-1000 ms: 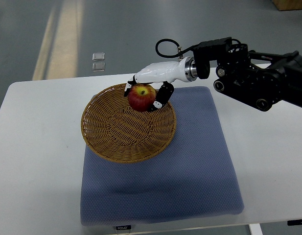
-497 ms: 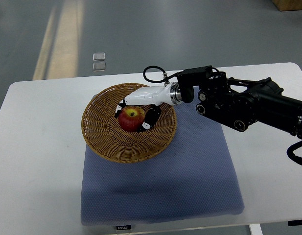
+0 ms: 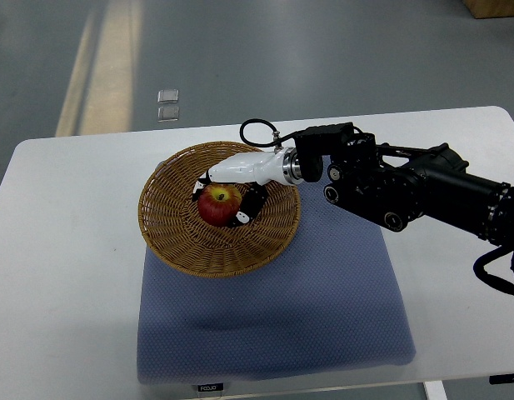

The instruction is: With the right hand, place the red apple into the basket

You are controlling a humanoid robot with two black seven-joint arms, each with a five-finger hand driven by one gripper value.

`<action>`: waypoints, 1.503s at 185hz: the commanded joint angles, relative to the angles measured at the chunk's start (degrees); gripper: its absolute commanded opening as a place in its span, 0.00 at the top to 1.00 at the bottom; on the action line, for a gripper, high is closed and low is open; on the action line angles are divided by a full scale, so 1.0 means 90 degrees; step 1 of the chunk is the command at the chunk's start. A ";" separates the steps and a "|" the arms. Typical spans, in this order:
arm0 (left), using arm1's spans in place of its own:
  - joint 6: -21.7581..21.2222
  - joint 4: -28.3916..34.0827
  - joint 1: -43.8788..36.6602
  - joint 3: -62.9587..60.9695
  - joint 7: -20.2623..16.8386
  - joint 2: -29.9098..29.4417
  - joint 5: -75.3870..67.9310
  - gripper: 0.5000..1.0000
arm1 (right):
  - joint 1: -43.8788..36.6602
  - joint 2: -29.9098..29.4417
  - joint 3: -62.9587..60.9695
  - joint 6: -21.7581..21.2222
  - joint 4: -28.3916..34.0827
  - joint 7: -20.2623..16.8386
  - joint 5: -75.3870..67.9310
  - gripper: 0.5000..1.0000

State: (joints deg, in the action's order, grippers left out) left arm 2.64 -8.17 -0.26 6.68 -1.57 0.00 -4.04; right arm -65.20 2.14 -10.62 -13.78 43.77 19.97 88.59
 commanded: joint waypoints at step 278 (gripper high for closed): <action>0.0000 0.0000 0.0000 0.0000 -0.0002 0.0000 0.0000 0.00 | 0.0223 0.1354 -0.1886 -0.0246 -0.0264 0.0008 -0.7714 0.16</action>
State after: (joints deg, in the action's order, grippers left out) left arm 2.64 -8.17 -0.26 6.68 -1.57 0.00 -4.04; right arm -64.65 14.36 -27.53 -16.46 42.10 20.02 26.00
